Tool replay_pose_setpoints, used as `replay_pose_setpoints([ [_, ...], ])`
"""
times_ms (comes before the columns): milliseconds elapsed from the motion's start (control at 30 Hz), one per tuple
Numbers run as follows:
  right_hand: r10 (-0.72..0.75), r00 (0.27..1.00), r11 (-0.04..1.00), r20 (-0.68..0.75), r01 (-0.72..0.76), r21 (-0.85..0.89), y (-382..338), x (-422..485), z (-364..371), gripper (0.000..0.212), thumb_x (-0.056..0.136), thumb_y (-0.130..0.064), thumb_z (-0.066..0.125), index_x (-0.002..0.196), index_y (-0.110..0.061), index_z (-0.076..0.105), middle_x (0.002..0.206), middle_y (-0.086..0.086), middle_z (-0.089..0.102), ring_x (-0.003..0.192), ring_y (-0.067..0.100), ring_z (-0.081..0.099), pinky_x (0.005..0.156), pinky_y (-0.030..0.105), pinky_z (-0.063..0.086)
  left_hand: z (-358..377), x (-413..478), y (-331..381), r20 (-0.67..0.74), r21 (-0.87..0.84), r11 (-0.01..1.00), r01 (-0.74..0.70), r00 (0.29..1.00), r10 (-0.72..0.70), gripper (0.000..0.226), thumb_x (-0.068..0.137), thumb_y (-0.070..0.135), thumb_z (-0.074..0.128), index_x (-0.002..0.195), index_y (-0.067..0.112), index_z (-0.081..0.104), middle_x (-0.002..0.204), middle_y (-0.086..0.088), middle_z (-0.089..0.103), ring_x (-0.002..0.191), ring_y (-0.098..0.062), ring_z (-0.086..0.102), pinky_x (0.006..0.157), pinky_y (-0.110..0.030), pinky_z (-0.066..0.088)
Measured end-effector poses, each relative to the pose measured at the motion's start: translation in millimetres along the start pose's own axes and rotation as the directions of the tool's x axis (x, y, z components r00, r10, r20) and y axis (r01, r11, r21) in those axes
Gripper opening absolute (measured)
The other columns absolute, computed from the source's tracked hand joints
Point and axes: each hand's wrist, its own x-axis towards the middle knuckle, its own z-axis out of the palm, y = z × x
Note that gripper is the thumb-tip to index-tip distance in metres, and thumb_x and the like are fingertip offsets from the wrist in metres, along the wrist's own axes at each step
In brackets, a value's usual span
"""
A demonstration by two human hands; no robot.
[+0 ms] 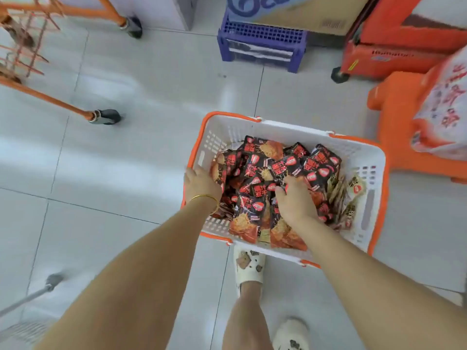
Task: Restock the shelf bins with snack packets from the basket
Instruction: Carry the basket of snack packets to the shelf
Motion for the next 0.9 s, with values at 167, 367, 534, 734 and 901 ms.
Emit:
replay_pose_setpoints([
  [167,0.059,0.997,0.998,-0.047,-0.06,-0.008,11,36,21,0.039,0.1,-0.024,0.041,0.135,-0.007,0.043,0.137,0.014,0.042,0.119,0.03,0.048,0.094,0.036,0.041,0,62,-2,0.012,-0.021,0.986,0.163,0.987,-0.162,0.067,0.089,0.018,0.053,0.144,0.005,0.017,0.143,-0.018,0.035,0.131,-0.035,0.037,0.107,-0.046,0.034],
  [367,0.092,0.994,0.995,-0.065,-0.089,0.038,18,32,22,0.039,0.097,-0.018,0.044,0.133,-0.004,0.044,0.135,0.017,0.043,0.125,0.03,0.042,0.098,0.038,0.038,-14,42,10,-0.285,-0.005,0.985,0.175,0.943,-0.169,0.033,0.094,0.016,0.047,0.125,0.01,0.042,0.124,-0.013,0.048,0.117,-0.033,0.045,0.091,-0.042,0.038],
  [534,0.219,0.969,0.974,-0.114,-0.211,0.076,38,14,-4,0.046,0.096,-0.018,0.046,0.14,-0.01,0.036,0.14,0.015,0.036,0.126,0.034,0.042,0.099,0.042,0.039,-23,-29,45,-0.365,-0.265,0.964,-0.001,0.926,-0.099,0.022,0.098,0.022,0.038,0.116,0.012,0.044,0.108,-0.007,0.059,0.098,-0.033,0.057,0.076,-0.04,0.043],
  [734,0.462,0.874,0.881,-0.15,-0.433,0.189,112,0,-40,0.061,0.093,-0.011,0.046,0.148,-0.01,0.02,0.153,0.016,0.02,0.137,0.036,0.027,0.108,0.045,0.031,20,-97,111,-0.211,-0.334,0.923,-0.191,0.97,0.124,0.023,0.101,0.024,0.035,0.111,0.007,0.047,0.089,-0.006,0.052,0.08,-0.028,0.049,0.068,-0.033,0.034],
  [901,0.635,0.772,0.744,-0.021,-0.604,0.286,174,6,-41,0.081,0.095,-0.023,0.052,0.151,-0.011,-0.005,0.158,0.014,0.006,0.144,0.034,0.015,0.113,0.046,0.024,60,-103,132,-0.158,-0.296,0.934,-0.202,0.974,0.16,0.018,0.101,0.023,0.037,0.107,0.007,0.044,0.072,0.001,0.043,0.075,-0.029,0.046,0.066,-0.033,0.033],
])
